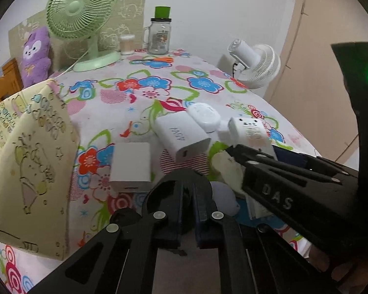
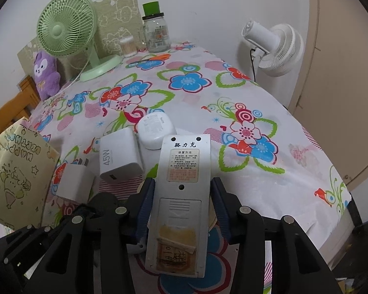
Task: Organize rigid objects
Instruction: 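Grasp the black round cap with the left tool while the right tool holds the device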
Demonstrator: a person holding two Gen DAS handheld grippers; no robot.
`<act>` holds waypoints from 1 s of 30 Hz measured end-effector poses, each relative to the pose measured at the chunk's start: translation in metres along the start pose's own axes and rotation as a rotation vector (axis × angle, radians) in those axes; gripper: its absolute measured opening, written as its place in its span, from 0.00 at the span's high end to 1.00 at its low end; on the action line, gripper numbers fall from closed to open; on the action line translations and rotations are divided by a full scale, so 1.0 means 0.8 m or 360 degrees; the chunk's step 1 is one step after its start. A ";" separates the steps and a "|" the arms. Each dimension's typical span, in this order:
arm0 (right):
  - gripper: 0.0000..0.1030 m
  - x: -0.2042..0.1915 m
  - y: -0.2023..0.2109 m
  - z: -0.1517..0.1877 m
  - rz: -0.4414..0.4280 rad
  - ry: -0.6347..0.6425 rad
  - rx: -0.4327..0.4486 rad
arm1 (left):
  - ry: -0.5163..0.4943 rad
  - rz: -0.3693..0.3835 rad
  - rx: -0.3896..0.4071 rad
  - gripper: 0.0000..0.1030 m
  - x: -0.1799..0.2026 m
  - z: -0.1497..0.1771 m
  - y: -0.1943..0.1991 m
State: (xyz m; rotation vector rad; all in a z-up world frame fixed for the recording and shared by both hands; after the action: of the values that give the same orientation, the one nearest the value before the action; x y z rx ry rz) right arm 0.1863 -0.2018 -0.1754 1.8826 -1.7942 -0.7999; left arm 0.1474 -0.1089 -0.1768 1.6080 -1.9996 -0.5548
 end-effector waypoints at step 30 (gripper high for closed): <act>0.54 -0.023 0.016 0.006 -0.0059 0.0051 -0.0002 | 0.0004 -0.0178 0.0045 0.29 -0.026 0.000 0.015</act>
State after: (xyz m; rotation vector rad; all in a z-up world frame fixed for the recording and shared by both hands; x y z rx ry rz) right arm 0.1732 -0.1839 -0.1680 1.9223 -1.7435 -0.7791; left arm 0.1419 -0.0859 -0.1726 1.7453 -1.9325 -0.5678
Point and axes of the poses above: each gripper's, at about its wrist camera, not at the fingertips, and y roughly against the way its jaws point, x to its right, z to its underside, the point moved 8 cm from there along -y, roughly the way its jaws point, and after that the axes turned 12 degrees about x, right-handed, at the moved point
